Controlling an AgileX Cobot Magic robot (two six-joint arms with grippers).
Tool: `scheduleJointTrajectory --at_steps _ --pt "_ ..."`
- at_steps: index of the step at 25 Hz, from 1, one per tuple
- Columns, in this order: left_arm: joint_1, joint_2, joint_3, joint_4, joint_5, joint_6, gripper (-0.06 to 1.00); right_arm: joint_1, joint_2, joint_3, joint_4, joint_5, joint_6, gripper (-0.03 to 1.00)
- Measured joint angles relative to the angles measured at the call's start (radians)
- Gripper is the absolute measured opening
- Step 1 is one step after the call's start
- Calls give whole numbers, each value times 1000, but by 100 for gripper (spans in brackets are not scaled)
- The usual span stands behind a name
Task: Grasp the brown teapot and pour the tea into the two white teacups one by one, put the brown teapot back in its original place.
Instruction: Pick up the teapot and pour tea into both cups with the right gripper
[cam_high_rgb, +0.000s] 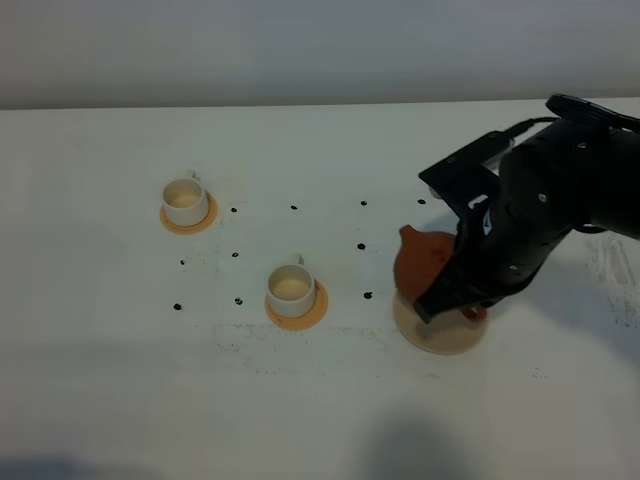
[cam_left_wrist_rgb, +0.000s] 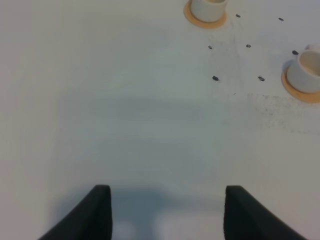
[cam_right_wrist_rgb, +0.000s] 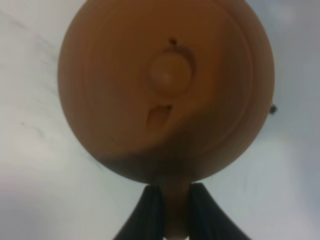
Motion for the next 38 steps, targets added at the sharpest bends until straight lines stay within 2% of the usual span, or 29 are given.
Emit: scheduleJointTrajectory --at_steps 19,25,33,38 --pt "0 0 0 0 0 0 48 154 112 -131 -130 28 0 12" --pt "0 0 0 0 0 0 48 213 130 -171 -135 33 -32 12" --pt "0 0 0 0 0 0 48 226 143 -177 -143 34 -59 12" --pt "0 0 0 1 0 0 48 226 143 -177 -192 28 -74 12"
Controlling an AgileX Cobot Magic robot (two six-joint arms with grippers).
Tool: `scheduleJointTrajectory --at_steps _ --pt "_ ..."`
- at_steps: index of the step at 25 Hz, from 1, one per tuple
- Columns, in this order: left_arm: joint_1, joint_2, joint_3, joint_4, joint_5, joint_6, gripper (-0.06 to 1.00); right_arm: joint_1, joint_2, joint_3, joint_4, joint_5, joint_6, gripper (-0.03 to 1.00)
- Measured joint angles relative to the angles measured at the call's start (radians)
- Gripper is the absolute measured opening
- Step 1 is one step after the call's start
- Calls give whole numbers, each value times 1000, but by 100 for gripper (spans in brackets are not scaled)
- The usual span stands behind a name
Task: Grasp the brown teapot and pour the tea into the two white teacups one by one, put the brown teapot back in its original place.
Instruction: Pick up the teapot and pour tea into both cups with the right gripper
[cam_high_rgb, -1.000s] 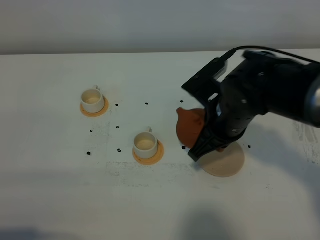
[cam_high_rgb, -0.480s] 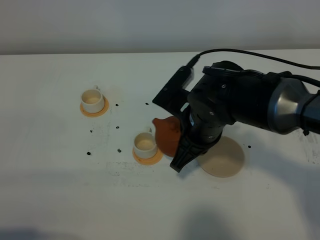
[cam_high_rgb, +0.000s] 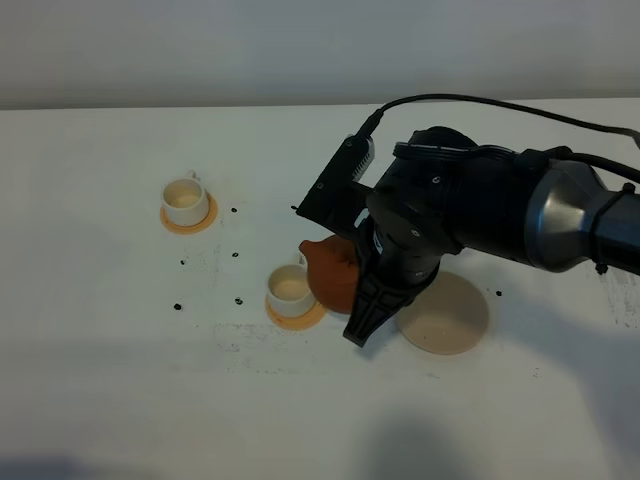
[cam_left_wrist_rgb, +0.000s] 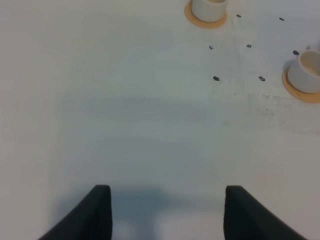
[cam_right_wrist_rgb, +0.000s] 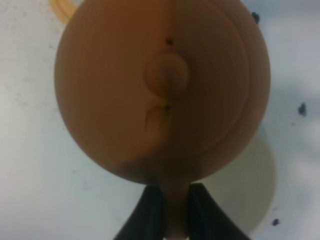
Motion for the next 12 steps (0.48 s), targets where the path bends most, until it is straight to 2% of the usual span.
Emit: scheduleJointTrajectory --at_steps 12 --pt "0 0 0 0 0 0 48 5 28 -1 -131 -7 0 12"
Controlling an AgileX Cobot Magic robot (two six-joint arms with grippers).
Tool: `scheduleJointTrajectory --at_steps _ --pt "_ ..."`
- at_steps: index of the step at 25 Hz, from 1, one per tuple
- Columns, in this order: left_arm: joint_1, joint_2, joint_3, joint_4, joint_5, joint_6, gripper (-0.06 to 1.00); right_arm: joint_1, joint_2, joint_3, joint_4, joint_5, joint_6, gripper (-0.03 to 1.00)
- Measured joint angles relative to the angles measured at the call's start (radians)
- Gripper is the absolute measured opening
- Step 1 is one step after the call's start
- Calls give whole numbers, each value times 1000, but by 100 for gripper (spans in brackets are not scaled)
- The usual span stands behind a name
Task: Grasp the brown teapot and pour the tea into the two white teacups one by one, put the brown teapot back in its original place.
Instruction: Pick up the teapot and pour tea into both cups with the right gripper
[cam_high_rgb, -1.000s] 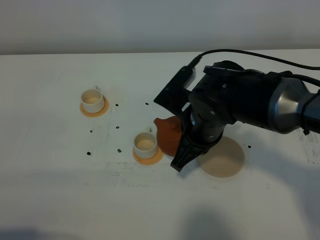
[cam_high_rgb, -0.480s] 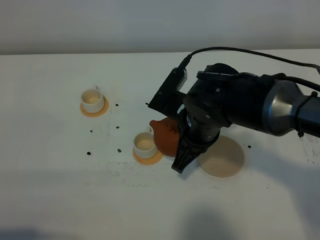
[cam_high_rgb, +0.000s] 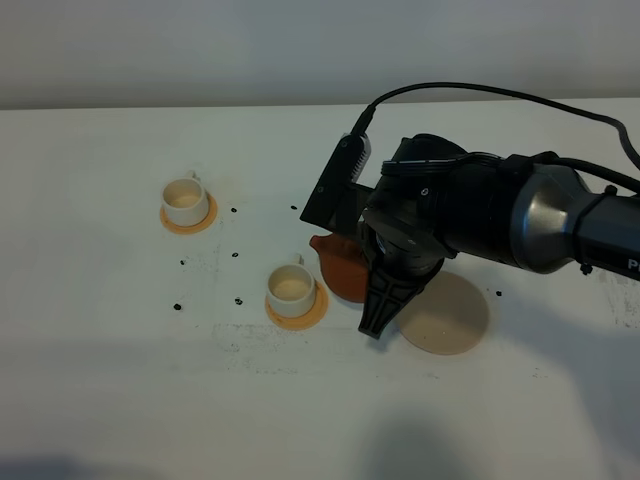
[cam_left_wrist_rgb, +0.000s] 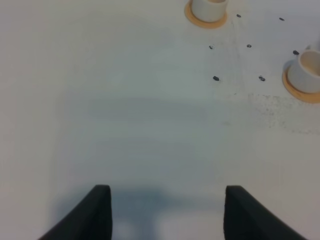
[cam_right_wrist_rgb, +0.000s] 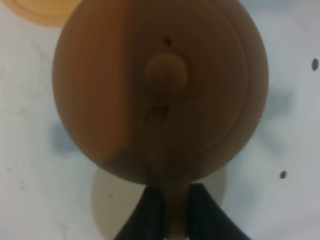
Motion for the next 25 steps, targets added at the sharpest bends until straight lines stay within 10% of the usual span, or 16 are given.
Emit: scheduleJointTrajectory --at_steps 25 --pt "0 0 0 0 0 0 48 58 59 0 -197 4 -54 12"
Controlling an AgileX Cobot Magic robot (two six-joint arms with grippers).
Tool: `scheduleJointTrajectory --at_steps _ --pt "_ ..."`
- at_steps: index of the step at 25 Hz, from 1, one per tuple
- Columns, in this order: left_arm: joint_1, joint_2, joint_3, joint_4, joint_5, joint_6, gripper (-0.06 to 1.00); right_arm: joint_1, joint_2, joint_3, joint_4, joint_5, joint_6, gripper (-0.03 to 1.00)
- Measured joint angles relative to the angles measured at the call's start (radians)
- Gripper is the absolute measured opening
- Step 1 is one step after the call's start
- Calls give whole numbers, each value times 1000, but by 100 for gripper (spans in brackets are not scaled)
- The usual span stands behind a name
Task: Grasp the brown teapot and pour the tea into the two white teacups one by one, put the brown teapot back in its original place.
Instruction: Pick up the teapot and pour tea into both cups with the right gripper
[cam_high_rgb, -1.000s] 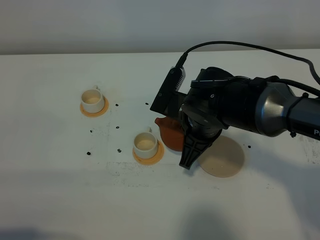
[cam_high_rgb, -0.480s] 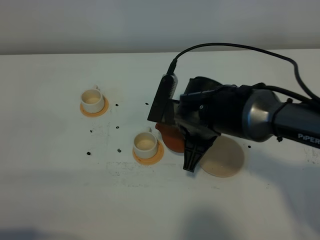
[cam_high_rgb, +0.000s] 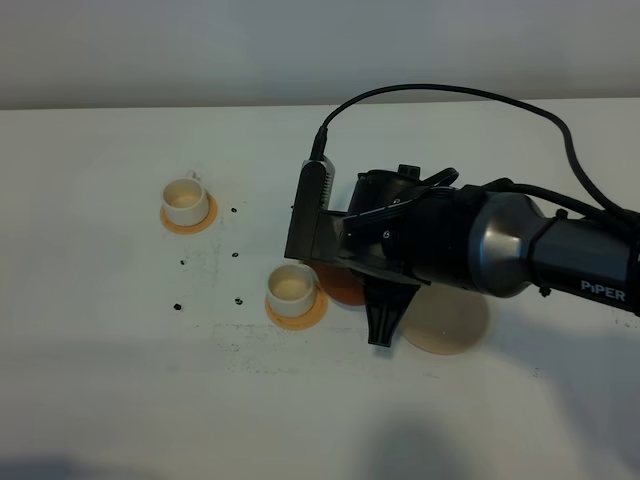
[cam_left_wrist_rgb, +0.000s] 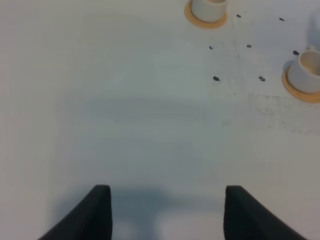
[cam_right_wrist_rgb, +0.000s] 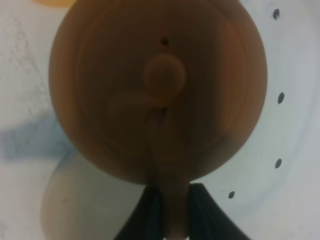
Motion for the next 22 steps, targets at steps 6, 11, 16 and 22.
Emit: scheduleJointTrajectory --at_steps 6,11,16,22 --pt "0 0 0 0 0 0 48 11 1 0 -57 -1 -8 12" --pt "0 0 0 0 0 0 48 20 1 0 -93 -2 -33 12" --pt "0 0 0 0 0 0 48 21 12 0 -123 -2 -54 12" --pt "0 0 0 0 0 0 48 22 33 0 -156 -2 -55 12"
